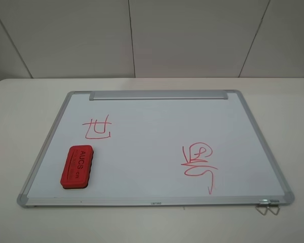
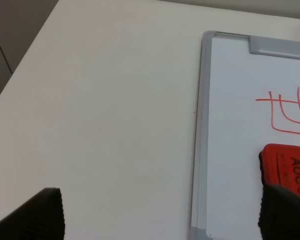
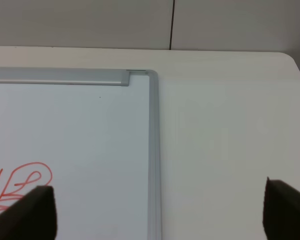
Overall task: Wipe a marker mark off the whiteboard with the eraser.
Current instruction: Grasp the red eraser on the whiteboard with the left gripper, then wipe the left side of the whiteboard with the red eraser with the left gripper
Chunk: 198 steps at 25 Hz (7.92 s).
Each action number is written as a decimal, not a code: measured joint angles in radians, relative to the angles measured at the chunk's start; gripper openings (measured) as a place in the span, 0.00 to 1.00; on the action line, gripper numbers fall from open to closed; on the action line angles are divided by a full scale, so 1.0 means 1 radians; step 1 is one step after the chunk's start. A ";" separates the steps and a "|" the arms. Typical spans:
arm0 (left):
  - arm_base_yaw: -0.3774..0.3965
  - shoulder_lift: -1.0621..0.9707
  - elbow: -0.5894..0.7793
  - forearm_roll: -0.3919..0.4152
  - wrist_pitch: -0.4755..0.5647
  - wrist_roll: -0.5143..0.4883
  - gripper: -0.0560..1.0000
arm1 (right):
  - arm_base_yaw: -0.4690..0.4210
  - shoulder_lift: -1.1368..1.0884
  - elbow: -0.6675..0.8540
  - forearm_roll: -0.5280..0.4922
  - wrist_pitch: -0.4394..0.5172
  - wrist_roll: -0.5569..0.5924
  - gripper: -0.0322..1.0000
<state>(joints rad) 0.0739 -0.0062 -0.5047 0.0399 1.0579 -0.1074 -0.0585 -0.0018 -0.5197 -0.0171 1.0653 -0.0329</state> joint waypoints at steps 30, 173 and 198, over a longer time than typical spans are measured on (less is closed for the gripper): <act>-0.042 1.393 -0.433 -0.536 -0.110 0.487 0.79 | 0.000 0.000 0.000 0.000 0.000 0.000 0.72; -0.394 1.923 -0.805 -0.084 -0.260 -0.503 0.59 | 0.000 0.000 0.000 0.000 0.000 0.000 0.72; -0.440 2.210 -0.971 0.010 -0.317 -0.565 0.59 | 0.000 0.000 0.000 0.000 0.000 0.000 0.72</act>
<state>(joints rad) -0.3665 2.2034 -1.4762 0.0502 0.7408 -0.6726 -0.0585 -0.0018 -0.5197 -0.0171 1.0653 -0.0329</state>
